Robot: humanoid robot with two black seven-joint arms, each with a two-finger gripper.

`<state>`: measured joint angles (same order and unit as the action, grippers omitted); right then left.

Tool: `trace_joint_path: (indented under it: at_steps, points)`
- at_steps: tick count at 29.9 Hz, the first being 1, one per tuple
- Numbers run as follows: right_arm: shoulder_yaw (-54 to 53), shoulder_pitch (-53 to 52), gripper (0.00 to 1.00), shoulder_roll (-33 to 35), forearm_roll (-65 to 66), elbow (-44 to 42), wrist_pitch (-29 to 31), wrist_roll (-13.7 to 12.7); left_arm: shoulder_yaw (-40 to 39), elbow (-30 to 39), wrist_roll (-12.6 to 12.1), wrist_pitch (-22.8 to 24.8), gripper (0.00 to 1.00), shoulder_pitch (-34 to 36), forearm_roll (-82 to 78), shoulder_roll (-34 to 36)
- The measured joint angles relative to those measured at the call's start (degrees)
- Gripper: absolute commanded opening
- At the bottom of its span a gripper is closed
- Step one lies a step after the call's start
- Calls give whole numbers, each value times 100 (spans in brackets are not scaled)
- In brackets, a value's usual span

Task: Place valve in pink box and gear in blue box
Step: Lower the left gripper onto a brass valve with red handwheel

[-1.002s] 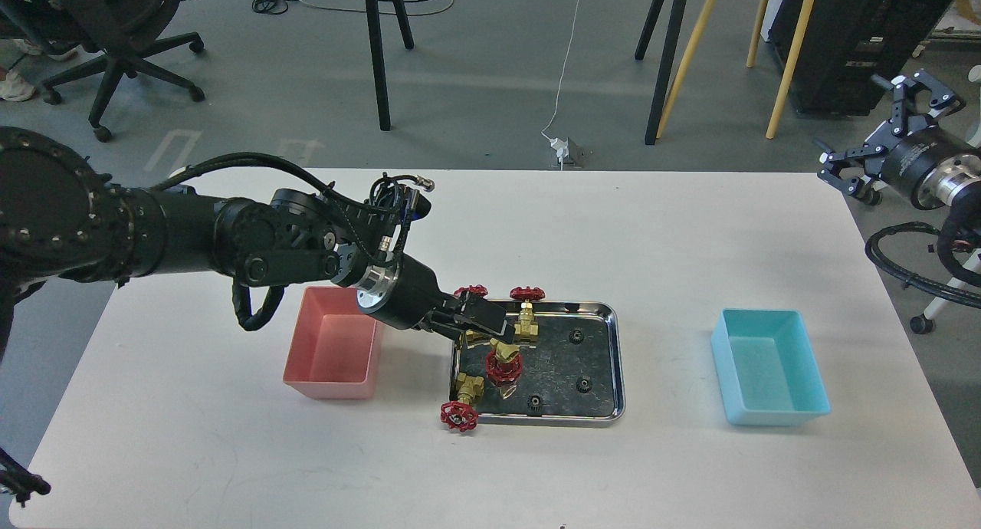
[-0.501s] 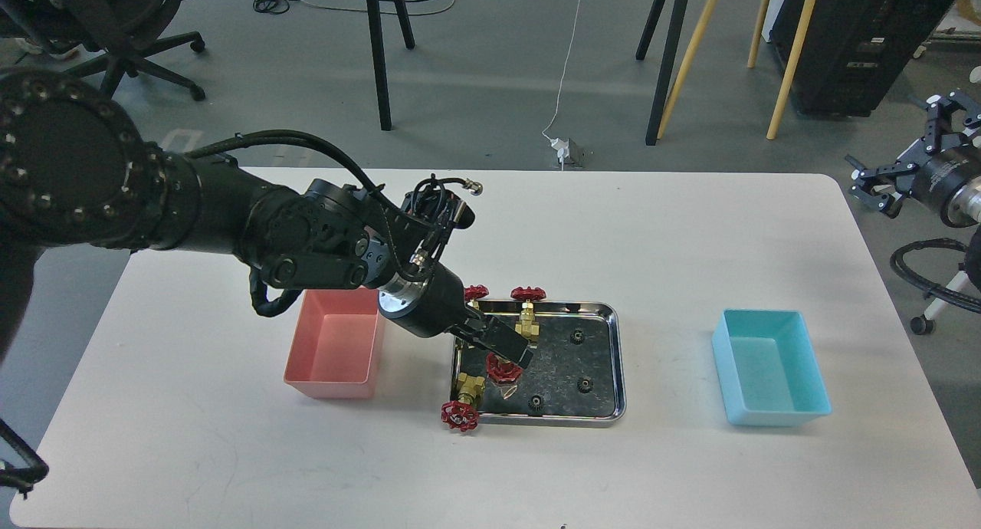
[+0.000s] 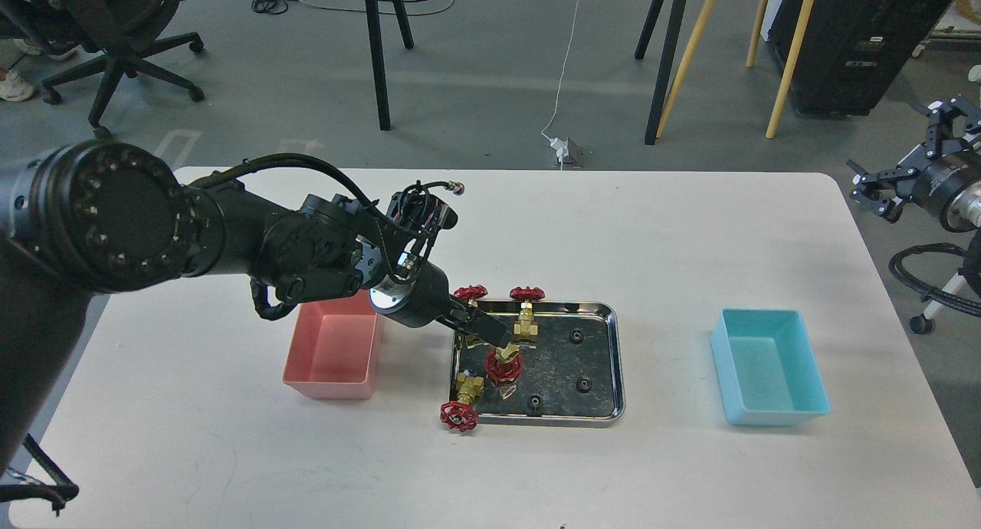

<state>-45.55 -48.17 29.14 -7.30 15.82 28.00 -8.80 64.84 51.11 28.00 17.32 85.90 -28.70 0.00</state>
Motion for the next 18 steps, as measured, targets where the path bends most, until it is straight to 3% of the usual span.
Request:
trace_joint_path:
  at_steps: [18]
  points:
    - [27, -136, 99, -74, 0, 9, 0, 1, -256, -40, 0, 74, 100, -20, 14, 0]
